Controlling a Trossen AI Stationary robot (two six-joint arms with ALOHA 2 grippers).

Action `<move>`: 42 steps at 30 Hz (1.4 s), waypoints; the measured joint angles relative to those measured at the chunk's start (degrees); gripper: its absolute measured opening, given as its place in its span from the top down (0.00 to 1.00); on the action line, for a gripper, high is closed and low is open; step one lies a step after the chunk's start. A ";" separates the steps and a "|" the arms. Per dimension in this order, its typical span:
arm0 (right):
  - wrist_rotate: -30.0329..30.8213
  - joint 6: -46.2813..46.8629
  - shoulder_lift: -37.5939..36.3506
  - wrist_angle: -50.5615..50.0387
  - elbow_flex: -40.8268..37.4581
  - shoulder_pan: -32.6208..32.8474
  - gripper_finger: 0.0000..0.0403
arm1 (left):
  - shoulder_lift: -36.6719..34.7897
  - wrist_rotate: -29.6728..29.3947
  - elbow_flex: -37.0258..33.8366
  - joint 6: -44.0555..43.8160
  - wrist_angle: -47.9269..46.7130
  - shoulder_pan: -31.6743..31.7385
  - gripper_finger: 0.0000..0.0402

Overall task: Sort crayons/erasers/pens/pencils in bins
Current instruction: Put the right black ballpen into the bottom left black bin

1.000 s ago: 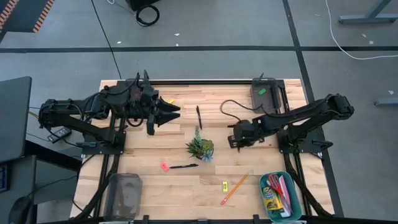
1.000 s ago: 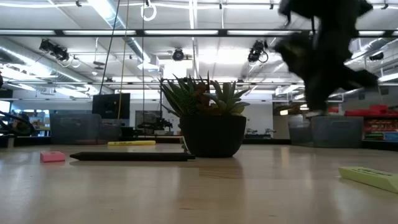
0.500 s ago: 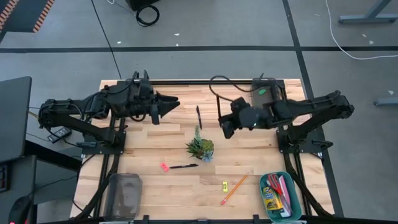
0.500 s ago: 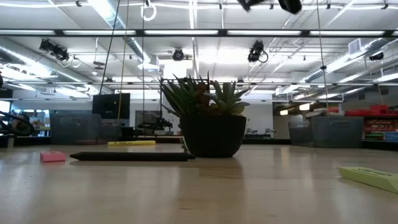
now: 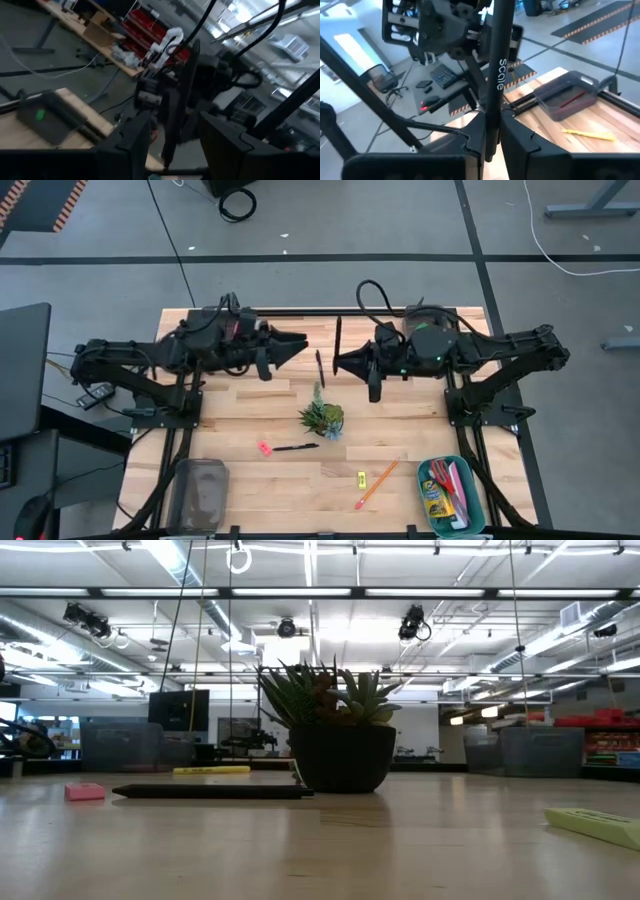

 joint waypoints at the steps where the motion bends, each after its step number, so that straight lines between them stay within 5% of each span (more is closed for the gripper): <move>1: -0.52 0.16 0.00 -0.16 0.00 0.00 0.86 | 0.70 0.00 0.02 -0.14 1.44 0.01 0.56; 11: -4.31 1.89 0.02 -0.28 0.00 0.04 0.90 | 7.63 2.50 0.02 2.07 13.42 -0.20 0.44; 18: -5.72 2.33 0.02 -0.54 -0.02 0.03 0.90 | 10.86 2.51 0.02 6.96 23.91 -0.47 0.44; 42: -8.77 2.63 0.02 -1.54 -0.07 0.01 0.91 | 10.92 3.97 0.02 13.54 18.58 -0.03 0.53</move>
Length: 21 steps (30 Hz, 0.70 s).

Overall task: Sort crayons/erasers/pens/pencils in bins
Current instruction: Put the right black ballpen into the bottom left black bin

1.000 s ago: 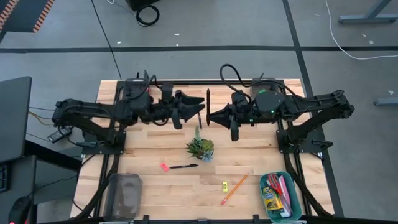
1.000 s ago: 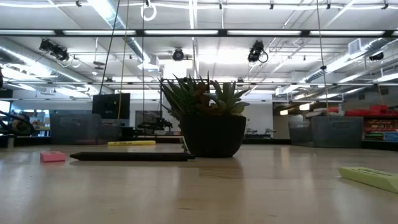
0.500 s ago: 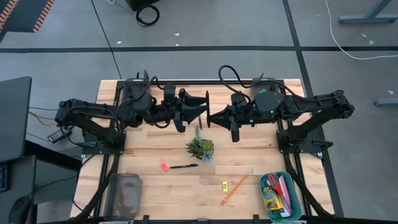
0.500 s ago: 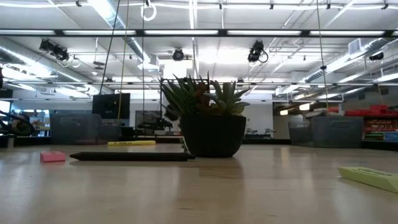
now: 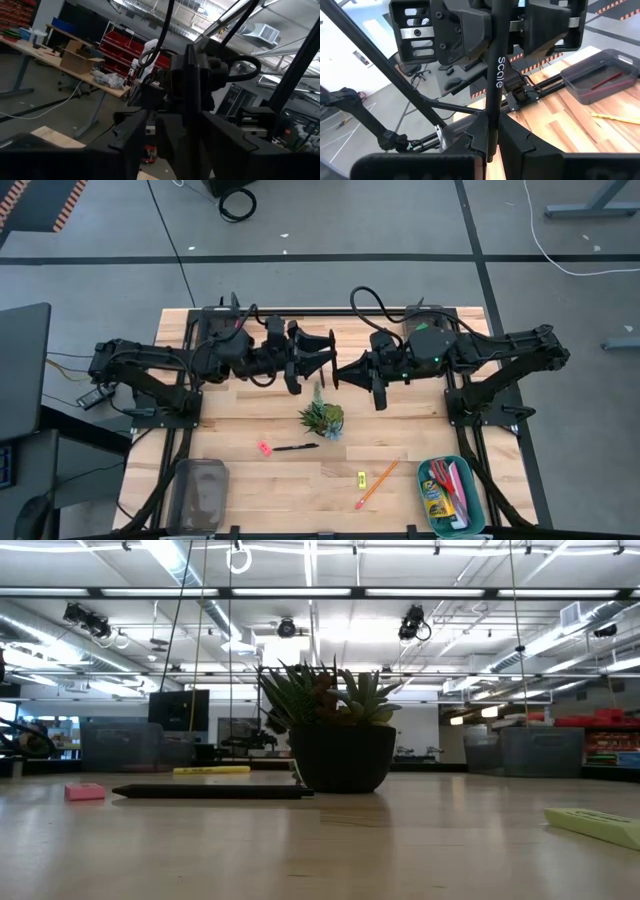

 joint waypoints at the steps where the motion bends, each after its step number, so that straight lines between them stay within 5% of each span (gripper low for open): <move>1: 0.00 0.05 0.00 -0.02 0.00 -0.01 0.91 | 0.00 -0.04 0.00 0.01 0.02 0.00 0.55; 17: -0.72 0.50 0.00 -0.14 -0.04 -0.03 0.91 | -0.02 1.84 0.00 -0.26 0.56 -0.04 0.89; 21: 0.46 0.07 0.00 -0.16 -0.04 -0.01 0.91 | -0.04 1.75 0.00 -0.52 0.58 -0.02 0.91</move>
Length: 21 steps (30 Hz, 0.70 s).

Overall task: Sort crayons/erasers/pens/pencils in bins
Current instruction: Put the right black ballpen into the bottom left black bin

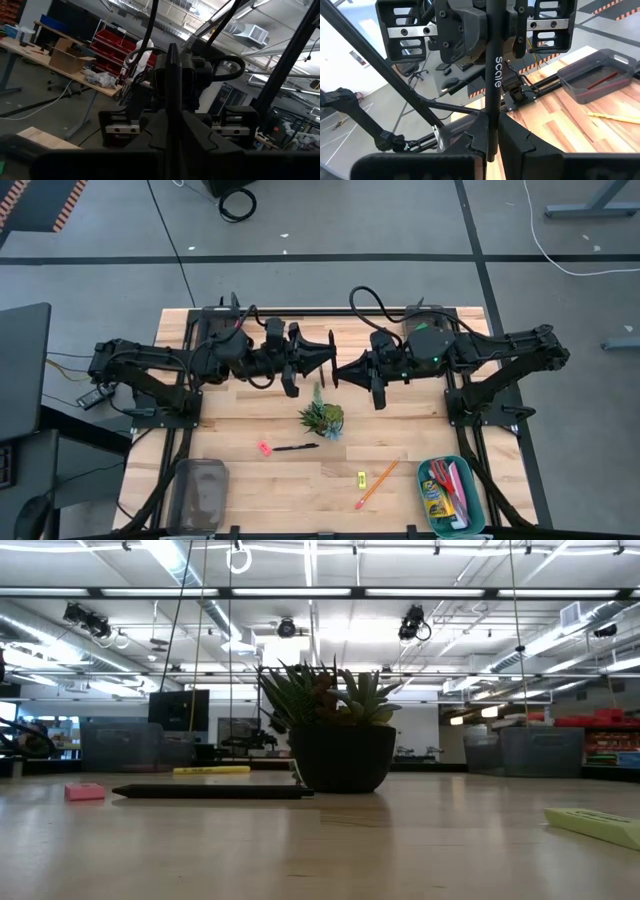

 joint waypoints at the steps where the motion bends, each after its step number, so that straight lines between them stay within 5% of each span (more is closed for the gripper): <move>1: 0.04 -0.12 0.00 0.00 0.00 0.00 0.91 | 0.00 -0.01 0.00 -0.22 0.01 0.02 0.91; 11: 0.87 -0.01 0.00 -1.72 0.00 0.00 0.85 | -0.14 -1.57 0.00 -1.44 -1.66 0.02 0.91; 21: 0.49 3.77 -0.07 -6.38 0.02 0.20 0.72 | -6.03 -3.38 -0.04 -4.50 -15.22 1.64 0.91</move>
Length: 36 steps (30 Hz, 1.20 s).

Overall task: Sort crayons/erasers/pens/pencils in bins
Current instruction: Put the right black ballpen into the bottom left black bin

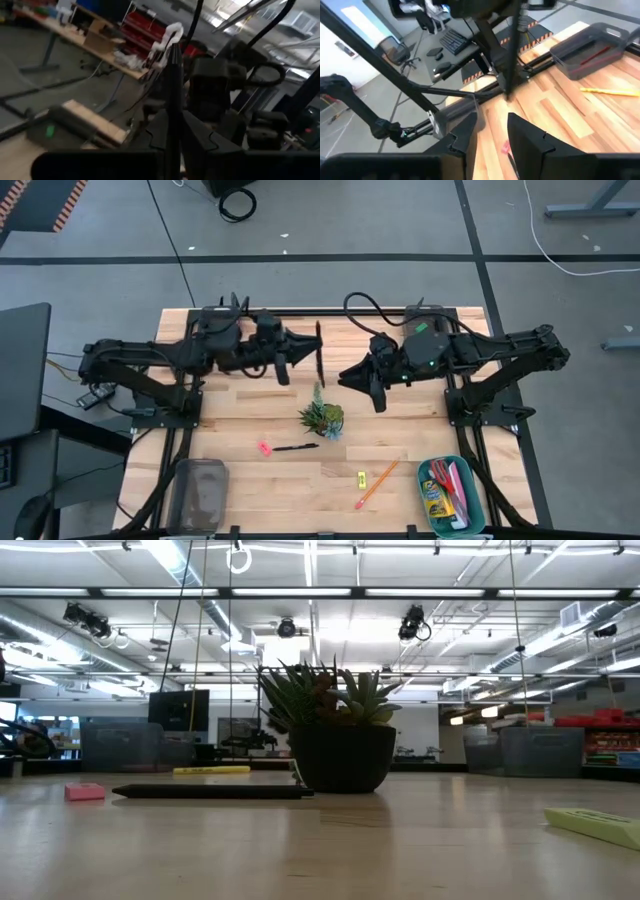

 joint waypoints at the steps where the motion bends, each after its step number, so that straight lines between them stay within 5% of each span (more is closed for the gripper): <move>1: 0.01 0.01 0.00 -0.49 0.00 0.00 0.71 | -0.94 0.02 0.00 -0.98 -2.20 -0.02 0.91; 14: 0.10 0.01 0.02 -6.64 0.00 0.00 0.68 | -10.66 0.90 0.07 -26.59 -45.97 -9.32 0.91; 24: 0.14 -0.40 0.02 -10.89 0.00 0.00 0.68 | -10.36 -0.62 0.05 -48.59 -63.45 -22.31 0.91; 36: 0.16 -1.69 0.04 -14.93 0.00 0.00 0.68 | -8.88 -9.99 -0.17 -85.83 -75.15 -47.99 0.91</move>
